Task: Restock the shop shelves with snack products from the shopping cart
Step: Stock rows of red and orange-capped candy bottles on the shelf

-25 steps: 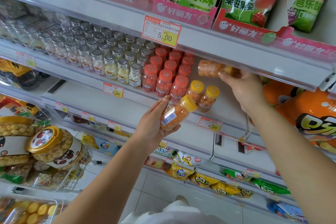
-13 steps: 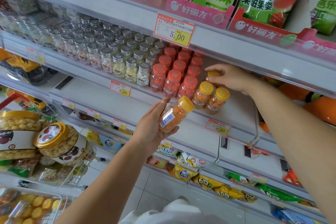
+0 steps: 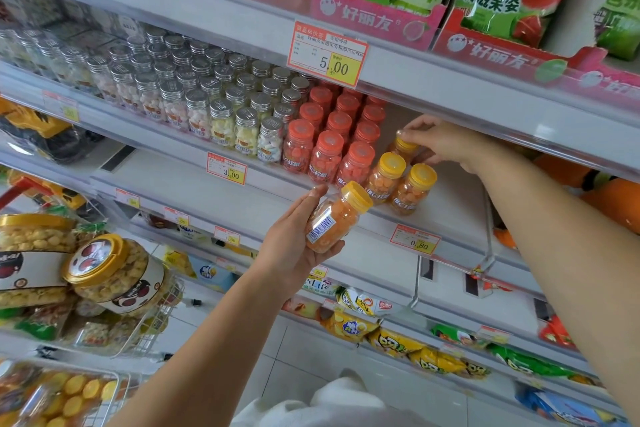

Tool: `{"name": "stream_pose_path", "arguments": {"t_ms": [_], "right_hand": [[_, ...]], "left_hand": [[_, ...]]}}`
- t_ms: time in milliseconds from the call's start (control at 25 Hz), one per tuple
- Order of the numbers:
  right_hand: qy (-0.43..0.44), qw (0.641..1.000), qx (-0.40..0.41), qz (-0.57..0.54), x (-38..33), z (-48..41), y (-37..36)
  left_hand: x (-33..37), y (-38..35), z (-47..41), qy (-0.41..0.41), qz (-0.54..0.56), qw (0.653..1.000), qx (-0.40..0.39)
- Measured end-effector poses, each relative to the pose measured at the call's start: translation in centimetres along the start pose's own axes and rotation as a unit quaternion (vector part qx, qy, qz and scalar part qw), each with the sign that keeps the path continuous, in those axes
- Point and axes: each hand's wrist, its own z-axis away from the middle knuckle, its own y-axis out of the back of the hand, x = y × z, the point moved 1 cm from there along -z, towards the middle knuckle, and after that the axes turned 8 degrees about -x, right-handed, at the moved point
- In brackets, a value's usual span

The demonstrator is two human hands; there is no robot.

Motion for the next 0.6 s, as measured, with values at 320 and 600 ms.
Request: {"name": "stream_pose_path", "arguments": {"t_ms": [320, 600], "right_hand": [[-0.006, 0.998, 0.038, -0.045, -0.3, -0.7, -1.3], [-0.010, 0.999, 0.021, -0.047, -0.8, -0.7, -1.4]], "left_hand": [[-0.4, -0.3, 0.0, 0.009, 0.000, 1.000, -0.001], [-0.4, 0.2, 0.0, 0.008, 0.011, 1.000, 0.012]]}}
